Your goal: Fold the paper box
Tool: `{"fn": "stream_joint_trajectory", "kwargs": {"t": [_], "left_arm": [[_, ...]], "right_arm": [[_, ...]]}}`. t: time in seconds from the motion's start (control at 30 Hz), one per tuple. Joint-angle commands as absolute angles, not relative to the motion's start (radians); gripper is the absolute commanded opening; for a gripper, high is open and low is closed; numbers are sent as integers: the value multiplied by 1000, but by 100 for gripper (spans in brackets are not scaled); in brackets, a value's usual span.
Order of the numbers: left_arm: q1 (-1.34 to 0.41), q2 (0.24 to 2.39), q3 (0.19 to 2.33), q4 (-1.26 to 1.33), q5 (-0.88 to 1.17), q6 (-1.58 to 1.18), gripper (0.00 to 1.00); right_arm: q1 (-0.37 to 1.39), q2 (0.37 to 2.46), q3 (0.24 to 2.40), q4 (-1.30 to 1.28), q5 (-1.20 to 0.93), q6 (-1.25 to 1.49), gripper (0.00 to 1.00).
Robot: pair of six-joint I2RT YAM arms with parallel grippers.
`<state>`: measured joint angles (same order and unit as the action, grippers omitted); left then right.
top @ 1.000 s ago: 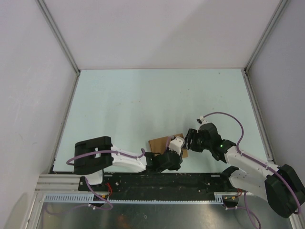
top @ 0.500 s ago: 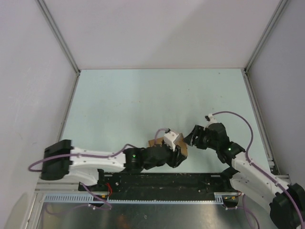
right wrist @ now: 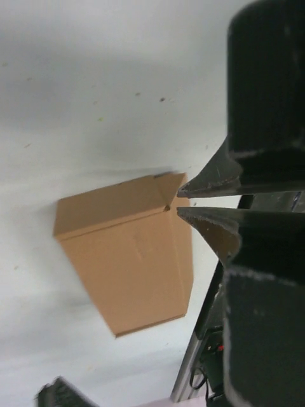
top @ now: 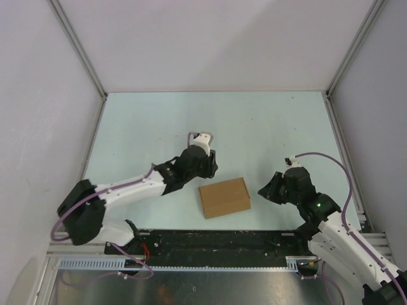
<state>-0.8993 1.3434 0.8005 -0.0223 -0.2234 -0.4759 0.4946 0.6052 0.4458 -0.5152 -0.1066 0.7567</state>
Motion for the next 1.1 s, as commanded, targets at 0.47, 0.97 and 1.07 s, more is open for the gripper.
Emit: {"fn": "stream_joint_trajectory", "kwargs": {"t": [0.47,0.97,1.07], "left_arm": [[-839,1772,1129,-106,-14,-327,41],[-925,1795,1055,-103,37,-359,39],[-936,1793,1037,-104,41,-373,38]], "right_arm": [[834,710,462,-605,158,1042,0],[828,965,439,-405,115,1042,0],[813,974,436,-411,110,1035,0]]}}
